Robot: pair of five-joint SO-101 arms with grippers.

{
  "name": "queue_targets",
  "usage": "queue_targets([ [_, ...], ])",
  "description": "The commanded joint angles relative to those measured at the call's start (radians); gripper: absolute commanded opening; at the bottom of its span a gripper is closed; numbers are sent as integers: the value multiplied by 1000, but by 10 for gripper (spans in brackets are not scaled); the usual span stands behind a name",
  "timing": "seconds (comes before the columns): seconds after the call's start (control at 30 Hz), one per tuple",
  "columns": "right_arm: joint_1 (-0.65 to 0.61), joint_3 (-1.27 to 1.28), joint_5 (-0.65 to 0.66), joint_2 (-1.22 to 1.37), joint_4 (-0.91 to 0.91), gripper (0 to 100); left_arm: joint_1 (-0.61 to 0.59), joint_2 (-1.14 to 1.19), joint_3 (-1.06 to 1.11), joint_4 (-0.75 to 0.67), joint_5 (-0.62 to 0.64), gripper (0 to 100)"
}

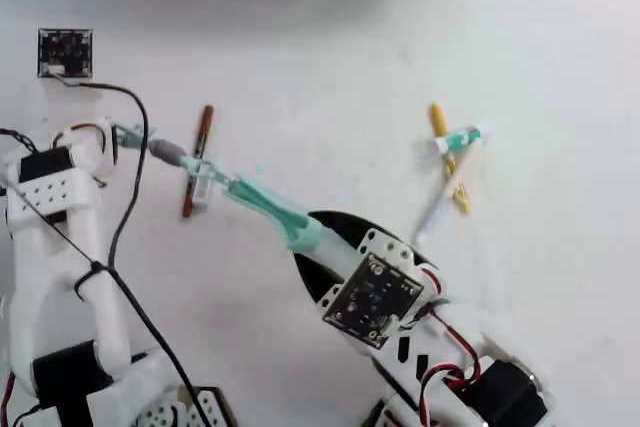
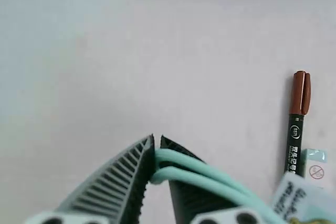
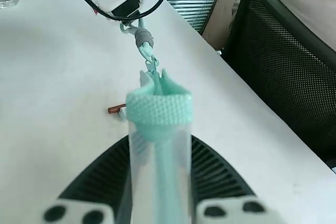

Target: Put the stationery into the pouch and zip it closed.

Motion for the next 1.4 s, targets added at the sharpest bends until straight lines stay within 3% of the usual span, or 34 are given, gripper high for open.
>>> queue_targets([
  [0.0, 2, -43, 5, -15, -30, 18, -68, 2, -69, -26, -32, 44],
  [0.17, 4, -3, 6, -13, -70, 18, -53, -24, -106, 68, 44, 296],
  [0.43, 5, 262, 6, -13, -355, 18, 94, -308, -242, 301, 80, 301],
  [0.67, 160, 255, -92, -7, -542, 18, 470, -562, -387, 671, -199, 301],
  [0.77, 191, 221, -117, 30, -553, 18, 581, -624, -450, 779, -226, 299],
  [0.93, 170, 121, -252, 114, -559, 18, 587, -636, -509, 787, -74, 268],
  [1.03, 168, 127, -302, 147, -555, 18, 584, -641, -463, 783, 86, 268],
  [1.17, 168, 189, -321, 151, -561, 18, 547, -641, -402, 778, 376, 268],
  [1.37, 170, 249, -315, 151, -628, 18, 573, -636, -285, 643, 608, 306],
])
